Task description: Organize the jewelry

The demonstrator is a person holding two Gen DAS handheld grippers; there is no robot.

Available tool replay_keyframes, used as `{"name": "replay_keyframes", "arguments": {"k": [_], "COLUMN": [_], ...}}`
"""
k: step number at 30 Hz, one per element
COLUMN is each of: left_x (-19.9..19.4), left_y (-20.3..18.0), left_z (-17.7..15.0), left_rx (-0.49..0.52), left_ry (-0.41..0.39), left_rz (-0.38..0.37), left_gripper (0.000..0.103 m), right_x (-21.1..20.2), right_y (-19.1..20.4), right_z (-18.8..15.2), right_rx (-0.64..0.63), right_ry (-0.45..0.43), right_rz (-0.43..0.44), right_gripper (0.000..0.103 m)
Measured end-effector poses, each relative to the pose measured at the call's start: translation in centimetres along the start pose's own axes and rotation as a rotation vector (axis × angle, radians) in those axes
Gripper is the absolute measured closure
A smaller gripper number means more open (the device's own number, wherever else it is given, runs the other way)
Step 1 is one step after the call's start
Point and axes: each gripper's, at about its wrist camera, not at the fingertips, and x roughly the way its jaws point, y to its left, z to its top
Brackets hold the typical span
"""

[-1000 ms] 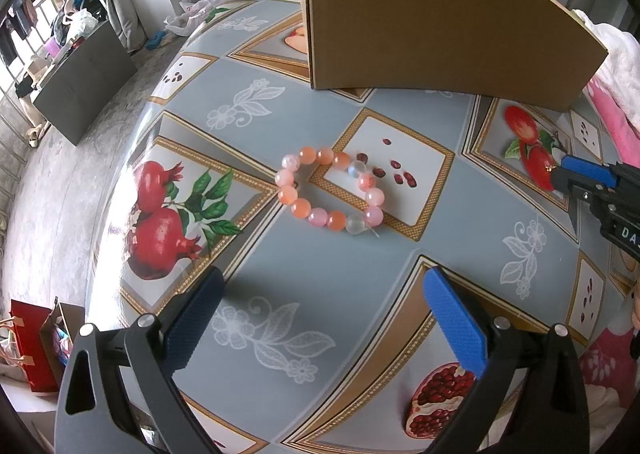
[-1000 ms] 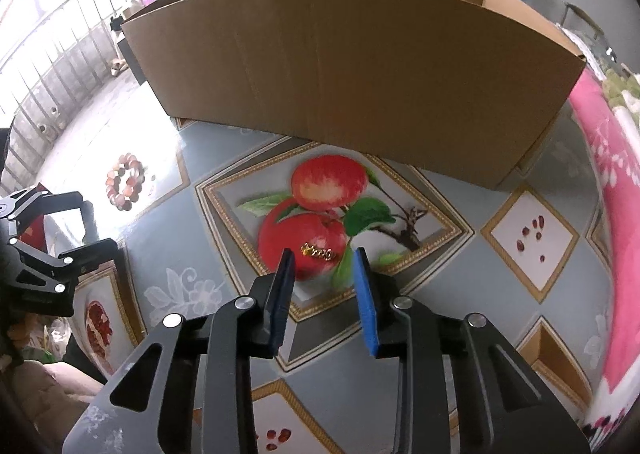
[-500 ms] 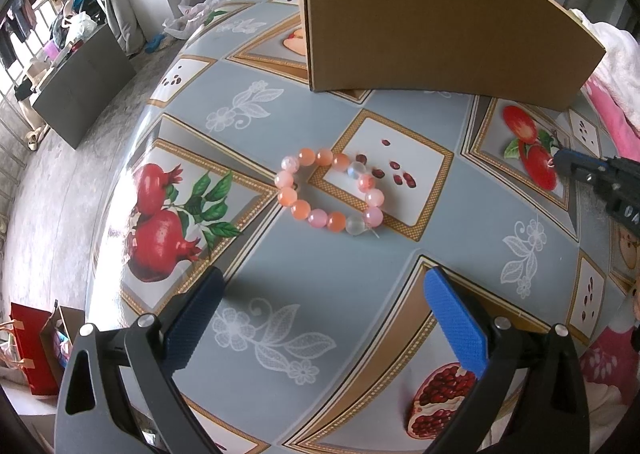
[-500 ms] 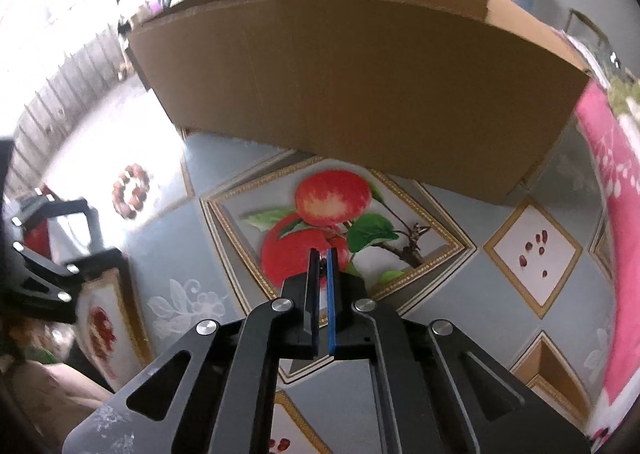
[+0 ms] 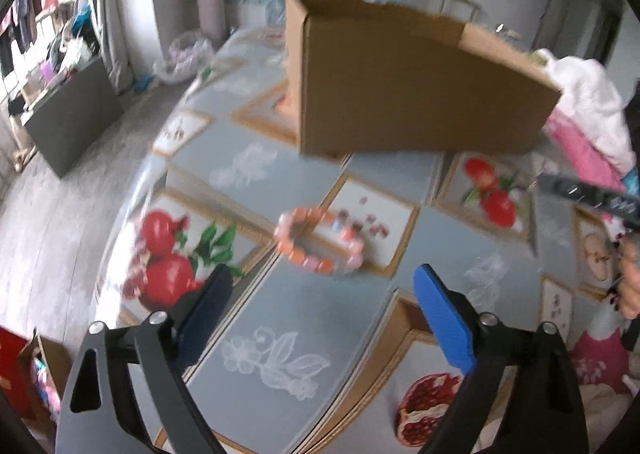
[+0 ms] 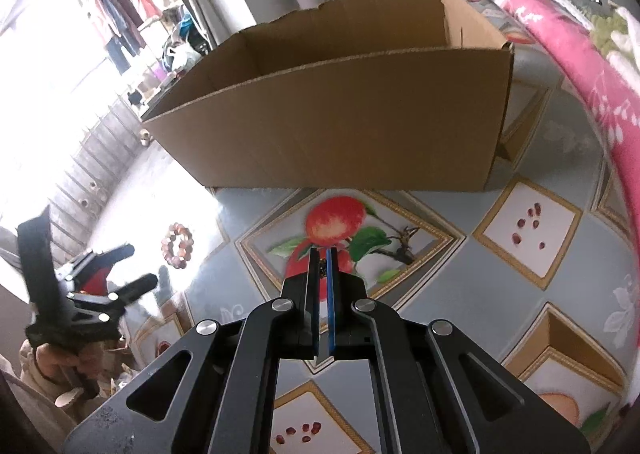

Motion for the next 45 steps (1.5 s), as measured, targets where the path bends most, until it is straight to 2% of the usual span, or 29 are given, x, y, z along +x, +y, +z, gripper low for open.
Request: {"name": "replay_keyframes", "arguments": {"k": [6, 8, 10, 13, 16, 28, 32, 45], "left_x": [-0.3, 0.2, 0.6, 1.7, 2.1, 4.1, 4.2, 4.2], "left_y": [-1.6, -2.1, -2.7, -2.4, -2.0, -2.4, -2.6, -2.1], "left_z": [0.7, 0.8, 0.7, 1.0, 1.1, 1.7, 1.8, 1.7], "left_rx": [0.063, 0.081, 0.084, 0.059, 0.045, 0.045, 0.042, 0.031], "left_ry": [-0.038, -0.03, -0.017, 0.016, 0.038, 0.138, 0.145, 0.149], "left_rz": [-0.071, -0.074, -0.072, -0.076, -0.072, -0.023, -0.012, 0.016], "left_gripper": [0.03, 0.035, 0.046, 0.055, 0.06, 0.066, 0.067, 0.079], "right_x": [-0.3, 0.0, 0.2, 0.3, 0.0, 0.0, -0.2, -0.4], "right_y": [-0.1, 0.1, 0.2, 0.2, -0.1, -0.4, -0.4, -0.4], "right_z": [-0.7, -0.8, -0.8, -0.9, -0.8, -0.7, -0.8, -0.9], "right_rx": [0.013, 0.011, 0.011, 0.009, 0.01, 0.019, 0.022, 0.029], "right_ry": [0.013, 0.02, 0.024, 0.029, 0.031, 0.033, 0.028, 0.019], "right_rz": [0.027, 0.032, 0.038, 0.043, 0.048, 0.044, 0.044, 0.042], "right_gripper": [0.102, 0.102, 0.102, 0.102, 0.102, 0.102, 0.102, 0.102]}}
